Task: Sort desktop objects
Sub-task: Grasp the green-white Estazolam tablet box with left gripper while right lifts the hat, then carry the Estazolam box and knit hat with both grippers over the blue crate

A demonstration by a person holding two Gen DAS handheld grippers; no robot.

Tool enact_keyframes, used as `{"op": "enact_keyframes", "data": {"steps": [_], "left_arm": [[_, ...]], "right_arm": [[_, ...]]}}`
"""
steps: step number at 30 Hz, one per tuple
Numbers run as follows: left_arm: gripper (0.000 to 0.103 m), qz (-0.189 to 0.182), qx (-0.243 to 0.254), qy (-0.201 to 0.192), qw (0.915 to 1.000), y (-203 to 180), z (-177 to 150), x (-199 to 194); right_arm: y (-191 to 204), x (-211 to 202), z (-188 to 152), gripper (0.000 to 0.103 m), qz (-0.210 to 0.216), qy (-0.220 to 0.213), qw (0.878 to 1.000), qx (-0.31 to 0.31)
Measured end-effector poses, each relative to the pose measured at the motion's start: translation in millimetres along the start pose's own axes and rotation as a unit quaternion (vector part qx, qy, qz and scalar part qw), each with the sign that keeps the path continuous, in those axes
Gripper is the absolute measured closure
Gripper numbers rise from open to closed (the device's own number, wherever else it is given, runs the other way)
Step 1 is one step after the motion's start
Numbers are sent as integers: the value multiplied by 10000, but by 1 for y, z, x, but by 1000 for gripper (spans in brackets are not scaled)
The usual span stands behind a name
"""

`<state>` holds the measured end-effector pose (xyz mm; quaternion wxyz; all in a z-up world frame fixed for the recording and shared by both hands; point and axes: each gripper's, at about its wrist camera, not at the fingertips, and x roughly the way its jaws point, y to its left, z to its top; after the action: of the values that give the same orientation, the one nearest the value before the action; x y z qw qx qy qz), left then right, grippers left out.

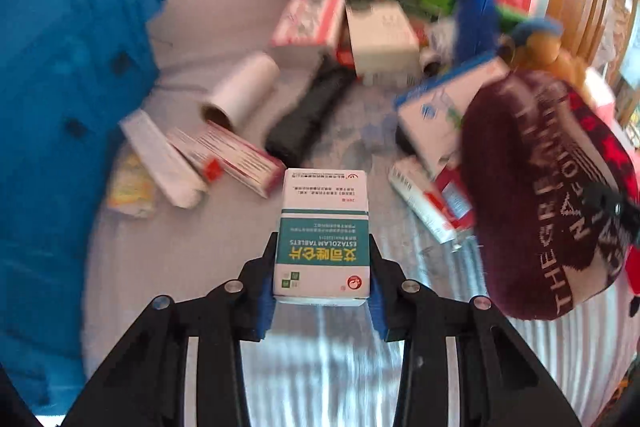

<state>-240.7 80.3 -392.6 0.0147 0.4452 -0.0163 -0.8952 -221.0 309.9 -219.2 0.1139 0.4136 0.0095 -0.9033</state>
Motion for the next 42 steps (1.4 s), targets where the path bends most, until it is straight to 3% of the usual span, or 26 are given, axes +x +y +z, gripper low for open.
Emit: {"op": "enact_keyframes", "data": {"steps": [2,6,10,12,16,18,19,22,26,32,33,34,37,38,42], "left_arm": [[66,133,-17,-317,9994,3,-2,-24],[66,280,-130,-945,9950,9,18,-72],[66,464,-225,-1579,9861,23,30,-131],[66,557,-274,-1835,9811,38,31,-153],[66,668,-322,-1923,9785,47,14,-175],[66,670,-367,-1773,9812,51,7,-163],[66,615,-393,-1653,9835,55,-2,-154],[66,492,-453,-1073,9920,53,-27,-116],[66,455,-418,-377,9974,32,-39,-72],[66,460,-286,331,9980,-2,-72,16],[66,461,-266,384,9978,-2,-54,19],[66,457,-240,435,9977,-8,-55,29],[66,435,-168,525,9975,-26,-64,54],[66,432,-156,540,9975,-22,-60,48],[66,424,-142,563,9974,-26,-65,53]], "right_arm": [[12,-30,12,87,-191,-535,9977,-370],[43,-85,35,88,-531,-1458,9817,-1102],[82,-123,63,101,-592,-2139,9617,-1606],[95,-140,79,101,-535,-2289,9564,-1736],[95,-137,93,99,-94,-1761,9742,-1408],[80,-125,77,92,-84,-1419,9842,-1058],[72,-123,66,79,-36,-1267,9873,-959],[51,-94,21,23,75,-569,9961,-670],[25,-56,-35,6,-76,314,9989,-338],[-14,-15,-80,0,-86,979,9947,308],[-18,-9,-85,0,-39,1076,9934,389],[-21,-3,-91,0,-3,1171,9921,453],[-22,6,-103,0,-104,1137,9924,457],[-24,12,-108,0,-154,1261,9907,493],[-22,12,-112,0,-274,1038,9935,366]]}}
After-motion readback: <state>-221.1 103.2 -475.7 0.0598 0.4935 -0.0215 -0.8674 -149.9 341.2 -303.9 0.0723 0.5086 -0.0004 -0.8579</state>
